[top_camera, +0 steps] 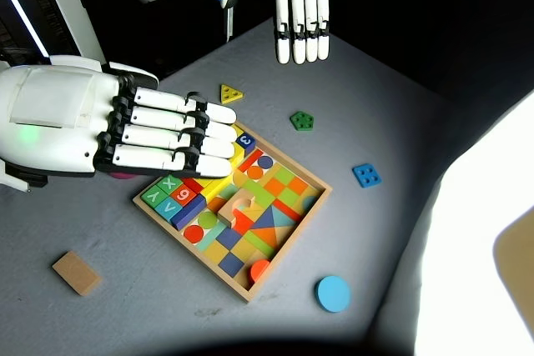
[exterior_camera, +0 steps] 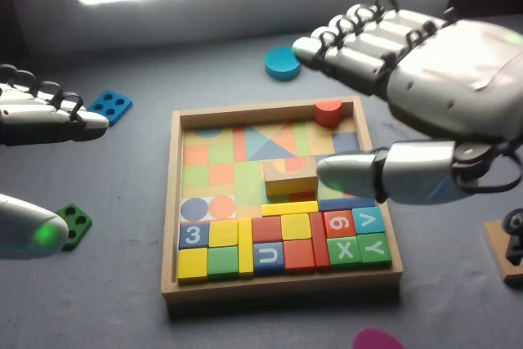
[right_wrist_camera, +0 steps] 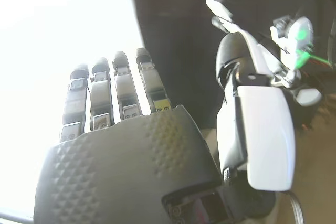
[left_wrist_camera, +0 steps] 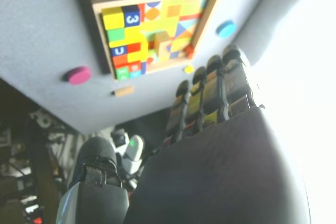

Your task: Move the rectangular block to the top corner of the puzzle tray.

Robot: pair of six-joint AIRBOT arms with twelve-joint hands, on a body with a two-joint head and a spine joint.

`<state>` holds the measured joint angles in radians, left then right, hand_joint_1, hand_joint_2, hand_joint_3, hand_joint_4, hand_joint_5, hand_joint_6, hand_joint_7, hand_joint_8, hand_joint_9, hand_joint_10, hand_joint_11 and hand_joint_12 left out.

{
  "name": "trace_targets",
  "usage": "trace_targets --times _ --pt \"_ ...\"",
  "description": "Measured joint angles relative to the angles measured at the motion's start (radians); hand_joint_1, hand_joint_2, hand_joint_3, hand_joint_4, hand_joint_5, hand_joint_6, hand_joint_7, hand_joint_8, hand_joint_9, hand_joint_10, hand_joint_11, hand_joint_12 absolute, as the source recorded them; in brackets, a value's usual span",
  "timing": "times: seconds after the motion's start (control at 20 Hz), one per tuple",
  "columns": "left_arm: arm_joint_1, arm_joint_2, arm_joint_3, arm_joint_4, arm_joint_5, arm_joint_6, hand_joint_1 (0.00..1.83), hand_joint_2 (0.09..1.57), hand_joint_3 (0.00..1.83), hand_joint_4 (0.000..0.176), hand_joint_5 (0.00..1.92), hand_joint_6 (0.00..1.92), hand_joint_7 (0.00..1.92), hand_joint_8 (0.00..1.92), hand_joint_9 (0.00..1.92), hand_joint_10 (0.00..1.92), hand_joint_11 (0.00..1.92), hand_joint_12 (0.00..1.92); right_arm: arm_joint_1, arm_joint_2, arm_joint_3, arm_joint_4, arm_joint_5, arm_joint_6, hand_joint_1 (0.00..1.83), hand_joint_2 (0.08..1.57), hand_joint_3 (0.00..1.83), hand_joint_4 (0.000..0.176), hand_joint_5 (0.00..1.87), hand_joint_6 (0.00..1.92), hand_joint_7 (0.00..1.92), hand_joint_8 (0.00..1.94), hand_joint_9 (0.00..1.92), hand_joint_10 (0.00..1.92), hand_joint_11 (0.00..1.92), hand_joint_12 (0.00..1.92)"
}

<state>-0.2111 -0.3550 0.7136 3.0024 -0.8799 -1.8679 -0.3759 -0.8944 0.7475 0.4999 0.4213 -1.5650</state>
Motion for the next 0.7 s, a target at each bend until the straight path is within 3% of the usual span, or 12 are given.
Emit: trace_targets --times 0.1,0.15,0.25,0.45,0.5,0.6,0.7 --pt "0.000 -0.003 0.000 0.000 0.000 0.000 0.00 1.16 0.01 0.038 0.03 0.01 0.01 0.00 0.02 0.01 0.07 0.04 -0.003 -0.033 0.026 0.054 -0.043 -0.040 0.00 1.12 0.02 0.037 0.03 0.01 0.00 0.00 0.00 0.00 0.00 0.00" --pt "0.000 -0.003 0.000 0.000 0.000 0.000 0.00 1.17 0.00 0.039 0.03 0.00 0.01 0.00 0.02 0.00 0.01 0.26 -0.003 -0.047 0.040 0.060 -0.064 -0.050 0.00 1.12 0.02 0.047 0.12 0.05 0.00 0.00 0.00 0.00 0.00 0.00" --pt "0.000 -0.003 0.002 0.000 0.000 0.000 0.00 1.17 0.00 0.034 0.04 0.00 0.02 0.00 0.03 0.00 0.00 0.31 -0.009 -0.080 0.062 0.074 -0.061 -0.080 0.00 1.12 0.02 0.055 0.31 0.13 0.00 0.00 0.00 0.00 0.00 0.00" --pt "0.000 -0.003 0.012 0.000 0.001 0.000 0.00 1.17 0.00 0.044 0.06 0.00 0.03 0.00 0.03 0.00 0.00 0.29 -0.016 -0.188 0.117 0.249 -0.061 -0.294 0.00 1.13 0.01 0.051 0.65 0.18 0.00 0.00 0.00 0.00 0.00 0.00" --pt "0.000 -0.003 0.012 0.000 0.001 0.000 0.00 1.17 0.00 0.044 0.06 0.00 0.02 0.00 0.02 0.00 0.00 0.27 -0.016 -0.202 0.129 0.269 -0.060 -0.318 0.00 1.13 0.01 0.054 0.69 0.19 0.00 0.00 0.00 0.00 0.00 0.00" --pt "0.000 -0.003 0.006 0.000 -0.001 0.000 0.00 1.16 0.00 0.045 0.06 0.00 0.02 0.00 0.02 0.00 0.00 0.26 -0.025 -0.229 0.154 0.277 -0.042 -0.338 0.00 1.14 0.01 0.034 0.78 0.14 0.01 0.00 0.00 0.00 0.00 0.00" --pt "0.000 -0.003 0.006 0.000 0.000 0.000 0.00 1.17 0.00 0.047 0.06 0.00 0.01 0.00 0.01 0.00 0.00 0.26 -0.032 -0.238 0.164 0.283 -0.034 -0.352 0.00 1.14 0.00 0.026 0.77 0.13 0.02 0.00 0.00 0.00 0.00 0.00"
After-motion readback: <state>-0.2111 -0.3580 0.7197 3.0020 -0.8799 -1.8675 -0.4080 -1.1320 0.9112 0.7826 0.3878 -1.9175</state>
